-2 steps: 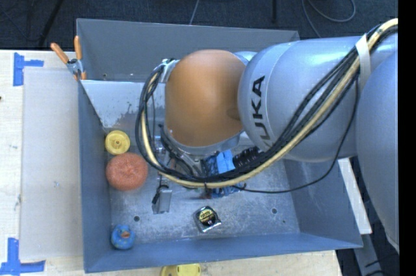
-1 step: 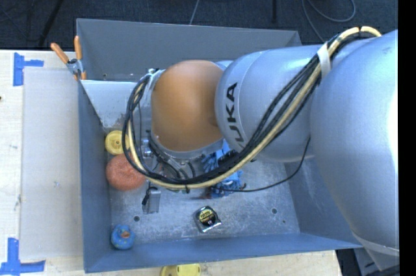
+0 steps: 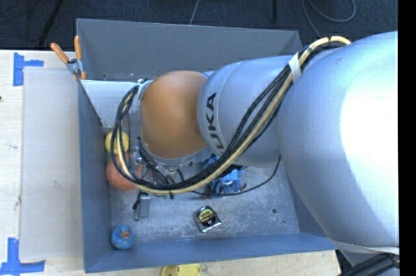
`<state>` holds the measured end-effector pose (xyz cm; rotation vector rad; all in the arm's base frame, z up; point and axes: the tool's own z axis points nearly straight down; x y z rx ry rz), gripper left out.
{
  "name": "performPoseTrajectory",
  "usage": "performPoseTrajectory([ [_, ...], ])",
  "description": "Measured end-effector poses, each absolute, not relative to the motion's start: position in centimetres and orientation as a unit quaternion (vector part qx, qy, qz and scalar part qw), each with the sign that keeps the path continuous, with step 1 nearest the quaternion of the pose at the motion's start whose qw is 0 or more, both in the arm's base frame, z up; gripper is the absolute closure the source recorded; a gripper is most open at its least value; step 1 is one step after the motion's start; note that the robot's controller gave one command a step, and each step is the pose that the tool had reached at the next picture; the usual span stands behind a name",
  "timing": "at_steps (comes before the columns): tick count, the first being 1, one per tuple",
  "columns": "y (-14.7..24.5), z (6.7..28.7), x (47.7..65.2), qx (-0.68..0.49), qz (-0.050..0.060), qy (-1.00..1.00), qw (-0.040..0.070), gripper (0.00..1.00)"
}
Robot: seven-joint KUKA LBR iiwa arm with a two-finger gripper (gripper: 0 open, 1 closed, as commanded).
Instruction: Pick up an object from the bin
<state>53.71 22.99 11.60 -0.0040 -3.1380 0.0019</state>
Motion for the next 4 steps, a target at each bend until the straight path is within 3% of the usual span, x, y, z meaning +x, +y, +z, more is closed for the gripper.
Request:
performPoseTrajectory([
  [1, 23.8, 10.1, 55.1, -0.019, 0.0, -1.0, -0.001, 0.0],
  [2, 23.1, 8.1, 57.6, -0.082, -0.001, -0.997, 0.0, 0.0],
  [3, 21.0, 7.5, 60.6, -0.019, -0.003, -1.0, -0.007, 1.0],
  [4, 21.0, 7.5, 60.6, -0.019, -0.003, -1.0, -0.007, 1.0],
])
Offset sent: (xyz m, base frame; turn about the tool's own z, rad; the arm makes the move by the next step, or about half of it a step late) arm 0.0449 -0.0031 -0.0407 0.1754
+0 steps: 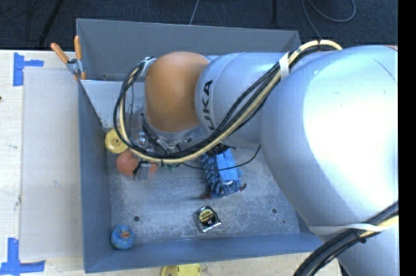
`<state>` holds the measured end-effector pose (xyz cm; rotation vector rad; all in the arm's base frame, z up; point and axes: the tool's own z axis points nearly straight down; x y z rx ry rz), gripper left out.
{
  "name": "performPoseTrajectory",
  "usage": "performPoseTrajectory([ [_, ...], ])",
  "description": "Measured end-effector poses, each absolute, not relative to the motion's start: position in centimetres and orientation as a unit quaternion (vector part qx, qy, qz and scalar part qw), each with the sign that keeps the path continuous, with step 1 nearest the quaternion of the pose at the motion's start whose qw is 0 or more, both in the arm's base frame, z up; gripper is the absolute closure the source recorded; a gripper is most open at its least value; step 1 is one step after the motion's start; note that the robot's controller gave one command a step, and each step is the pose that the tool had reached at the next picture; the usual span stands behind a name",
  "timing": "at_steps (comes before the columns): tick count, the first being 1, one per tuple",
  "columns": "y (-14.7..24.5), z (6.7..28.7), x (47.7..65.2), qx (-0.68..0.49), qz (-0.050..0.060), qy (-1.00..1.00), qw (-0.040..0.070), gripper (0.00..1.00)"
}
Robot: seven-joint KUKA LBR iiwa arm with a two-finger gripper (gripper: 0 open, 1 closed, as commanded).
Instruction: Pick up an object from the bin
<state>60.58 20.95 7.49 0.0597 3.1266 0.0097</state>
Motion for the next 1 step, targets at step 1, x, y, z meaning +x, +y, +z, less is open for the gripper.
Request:
performPoseTrajectory([
  [1, 21.36, 22.23, 60.63, 0.035, 0.001, 0.999, 0.002, 1.0],
])
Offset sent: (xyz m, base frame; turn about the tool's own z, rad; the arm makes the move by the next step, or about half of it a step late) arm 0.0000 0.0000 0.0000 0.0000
